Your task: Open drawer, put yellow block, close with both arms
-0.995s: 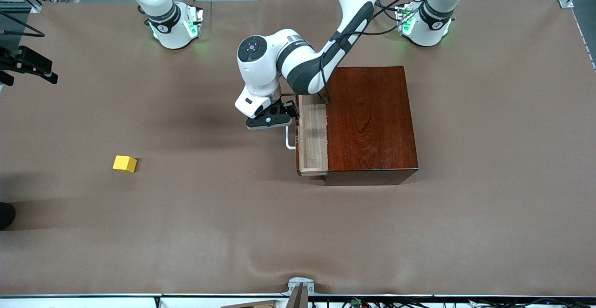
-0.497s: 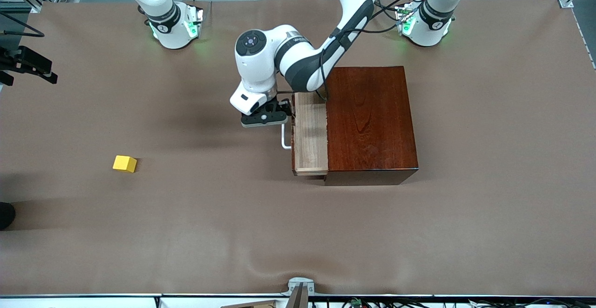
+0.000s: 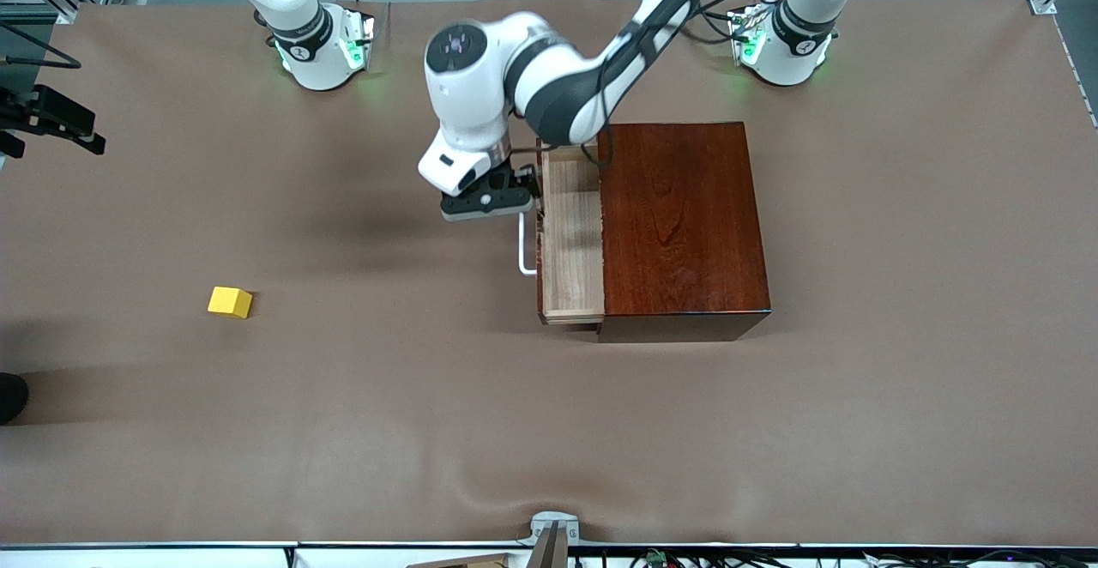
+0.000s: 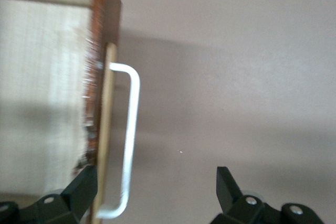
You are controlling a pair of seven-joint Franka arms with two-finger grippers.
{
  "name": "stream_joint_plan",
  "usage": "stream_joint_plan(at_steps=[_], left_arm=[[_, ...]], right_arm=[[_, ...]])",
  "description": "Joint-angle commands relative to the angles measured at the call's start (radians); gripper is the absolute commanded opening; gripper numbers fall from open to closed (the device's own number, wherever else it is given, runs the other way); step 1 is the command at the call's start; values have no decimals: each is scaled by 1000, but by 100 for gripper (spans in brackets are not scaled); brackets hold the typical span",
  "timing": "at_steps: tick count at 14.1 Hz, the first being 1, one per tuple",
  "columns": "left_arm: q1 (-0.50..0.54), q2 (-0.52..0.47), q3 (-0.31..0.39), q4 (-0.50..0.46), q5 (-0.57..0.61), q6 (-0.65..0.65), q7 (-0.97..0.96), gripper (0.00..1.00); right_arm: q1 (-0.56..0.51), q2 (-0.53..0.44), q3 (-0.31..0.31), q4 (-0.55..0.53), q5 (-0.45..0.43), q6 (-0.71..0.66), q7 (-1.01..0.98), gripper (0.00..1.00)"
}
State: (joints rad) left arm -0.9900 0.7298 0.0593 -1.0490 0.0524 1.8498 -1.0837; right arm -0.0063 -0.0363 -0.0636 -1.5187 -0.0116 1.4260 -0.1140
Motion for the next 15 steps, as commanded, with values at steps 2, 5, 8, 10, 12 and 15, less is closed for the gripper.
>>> stream_joint_plan(at_steps=[2,5,8,10,12,15], left_arm=[[71,-228,8,-54,7,-232,11,100],[171,-323,7,-65,26,-345,79,100],[287,-406,7,-97,32,-395,198,100],[362,-472,5,-149,32,-402,290,100],[440,-526,5,-181,30,-405,394,100],[552,-590,4,-238,32,-422,549,100]], right_arm=[[-7,-4,2,-5,-5,-1,-6,100],[-9,21,1,5,-11,1,-7,100],[-20,26,1,3,-21,8,-4,100],[-29,47,1,5,-18,10,-6,100],[-35,81,1,5,-21,13,-6,100],[-49,113,1,11,-22,50,-9,100]])
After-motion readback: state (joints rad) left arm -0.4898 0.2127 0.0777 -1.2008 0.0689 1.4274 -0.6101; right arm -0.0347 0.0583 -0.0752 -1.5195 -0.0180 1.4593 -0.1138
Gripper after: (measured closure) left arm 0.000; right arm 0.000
